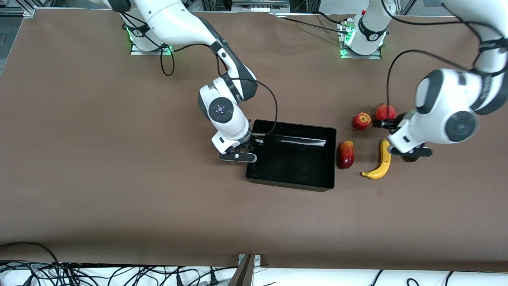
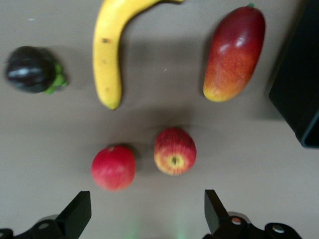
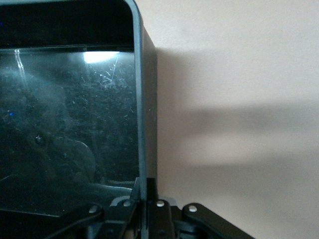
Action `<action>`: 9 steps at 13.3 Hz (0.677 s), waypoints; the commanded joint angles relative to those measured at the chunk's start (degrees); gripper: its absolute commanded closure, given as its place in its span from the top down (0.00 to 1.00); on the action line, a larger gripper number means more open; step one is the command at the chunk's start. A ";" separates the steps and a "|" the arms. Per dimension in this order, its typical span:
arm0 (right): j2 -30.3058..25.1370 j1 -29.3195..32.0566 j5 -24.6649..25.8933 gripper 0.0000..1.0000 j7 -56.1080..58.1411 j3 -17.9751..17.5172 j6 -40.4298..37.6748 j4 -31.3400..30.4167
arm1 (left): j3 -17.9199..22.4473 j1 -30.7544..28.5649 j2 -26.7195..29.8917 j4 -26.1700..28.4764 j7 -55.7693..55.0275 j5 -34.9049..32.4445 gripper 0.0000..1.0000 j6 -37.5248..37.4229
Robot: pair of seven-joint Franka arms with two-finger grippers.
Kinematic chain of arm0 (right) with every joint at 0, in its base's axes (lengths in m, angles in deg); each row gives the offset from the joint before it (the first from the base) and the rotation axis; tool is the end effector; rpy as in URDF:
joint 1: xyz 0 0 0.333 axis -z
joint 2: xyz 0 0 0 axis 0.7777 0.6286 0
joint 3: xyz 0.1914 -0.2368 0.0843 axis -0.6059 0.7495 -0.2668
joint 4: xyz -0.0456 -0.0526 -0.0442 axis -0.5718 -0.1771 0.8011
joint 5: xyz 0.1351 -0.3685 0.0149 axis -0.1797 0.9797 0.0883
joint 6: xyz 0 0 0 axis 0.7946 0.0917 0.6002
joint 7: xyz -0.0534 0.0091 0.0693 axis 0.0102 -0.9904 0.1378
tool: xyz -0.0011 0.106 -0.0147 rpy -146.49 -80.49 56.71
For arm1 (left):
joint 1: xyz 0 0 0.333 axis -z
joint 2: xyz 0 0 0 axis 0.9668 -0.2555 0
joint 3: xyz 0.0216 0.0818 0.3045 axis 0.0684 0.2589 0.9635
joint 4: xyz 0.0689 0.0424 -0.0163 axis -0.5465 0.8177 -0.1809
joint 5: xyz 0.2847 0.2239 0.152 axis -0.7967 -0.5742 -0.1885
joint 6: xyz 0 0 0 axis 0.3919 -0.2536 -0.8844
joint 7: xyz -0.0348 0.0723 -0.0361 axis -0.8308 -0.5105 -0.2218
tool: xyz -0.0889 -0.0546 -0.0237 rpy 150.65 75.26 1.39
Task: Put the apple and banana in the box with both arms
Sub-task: 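Grasp the striped red apple with the left gripper while the right gripper releases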
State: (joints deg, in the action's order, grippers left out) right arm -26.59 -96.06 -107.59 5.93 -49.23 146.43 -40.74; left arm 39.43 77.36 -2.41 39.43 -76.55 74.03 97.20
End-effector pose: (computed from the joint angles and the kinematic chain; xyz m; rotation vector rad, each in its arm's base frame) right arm 0.5763 0.4891 0.2467 -2.9303 0.1777 0.0059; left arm 0.5754 -0.0501 0.3245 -3.0507 0.0397 0.6179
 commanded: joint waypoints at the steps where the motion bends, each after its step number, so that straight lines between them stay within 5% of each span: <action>1: 0.76 -0.26 -1.25 0.00 -0.71 -0.05 0.17 2.48 | -1.84 0.56 3.88 12.25 0.24 -1.83 1.00 10.88; 2: 0.76 -0.26 -1.07 0.00 -0.44 -0.05 0.08 2.48 | -2.29 0.56 4.15 15.08 0.15 -1.92 1.00 13.61; 4: 0.58 -0.35 -0.80 0.99 -0.53 0.12 0.26 2.39 | -2.64 0.65 3.97 19.30 0.15 -1.92 1.00 17.48; 8: -3.36 0.79 -0.45 1.00 1.74 2.31 -7.35 3.18 | -2.64 0.74 2.13 25.30 0.15 -3.23 1.00 27.26; 9: -5.81 0.97 -0.37 1.00 4.89 4.24 -10.96 4.31 | -2.64 0.74 1.69 25.48 -0.28 -3.24 0.82 26.92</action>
State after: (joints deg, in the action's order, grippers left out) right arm -27.77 -96.04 -107.55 6.68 -47.26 142.06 -37.28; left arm 36.73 77.87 -1.53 63.29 -76.48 72.35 123.26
